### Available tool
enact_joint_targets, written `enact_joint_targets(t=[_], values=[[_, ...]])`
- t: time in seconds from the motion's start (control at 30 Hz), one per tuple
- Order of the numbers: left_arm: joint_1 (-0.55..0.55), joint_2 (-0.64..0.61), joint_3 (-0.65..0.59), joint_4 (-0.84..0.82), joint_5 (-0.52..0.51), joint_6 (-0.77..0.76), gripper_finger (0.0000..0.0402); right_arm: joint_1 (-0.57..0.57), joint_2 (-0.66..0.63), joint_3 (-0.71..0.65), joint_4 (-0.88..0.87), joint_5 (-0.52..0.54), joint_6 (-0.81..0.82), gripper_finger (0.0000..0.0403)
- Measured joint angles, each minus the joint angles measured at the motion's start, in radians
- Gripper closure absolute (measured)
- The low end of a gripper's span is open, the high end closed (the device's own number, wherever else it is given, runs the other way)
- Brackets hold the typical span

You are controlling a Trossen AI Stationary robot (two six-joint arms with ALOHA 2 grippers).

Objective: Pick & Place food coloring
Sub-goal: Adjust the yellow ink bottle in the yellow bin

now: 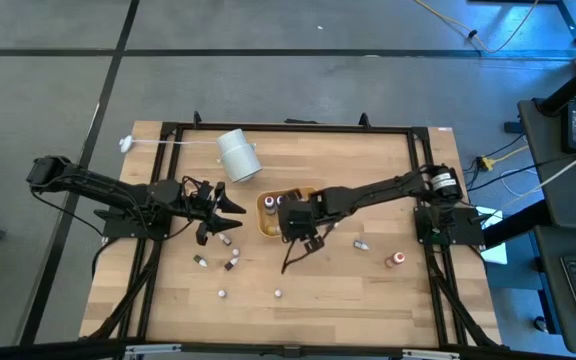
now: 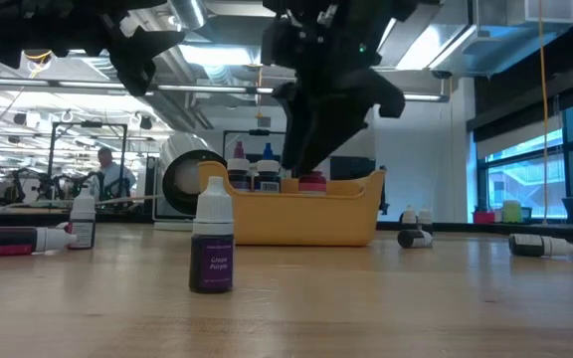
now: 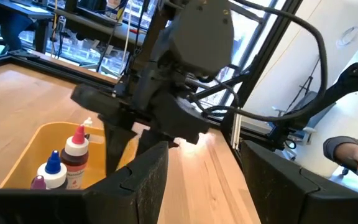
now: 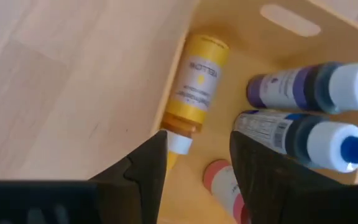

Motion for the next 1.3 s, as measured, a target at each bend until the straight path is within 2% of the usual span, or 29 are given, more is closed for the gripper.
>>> enact_joint_targets(t=[0.43, 0.67, 1.3], values=[[0.0, 0.0, 0.0, -0.01, 0.0, 0.0, 0.0205, -0.011, 0.036, 0.0, 0.031, 0.001, 0.022, 0.0257], [0.001, 0.0, 0.0, -0.021, -0.008, 0.0, 0.0206, -0.01, 0.062, 0.0, 0.023, 0.051, 0.021, 0.0272], [0.001, 0.0, 0.0, -0.022, -0.008, 0.0, 0.0205, -0.01, 0.113, 0.005, 0.021, 0.058, 0.022, 0.0268]])
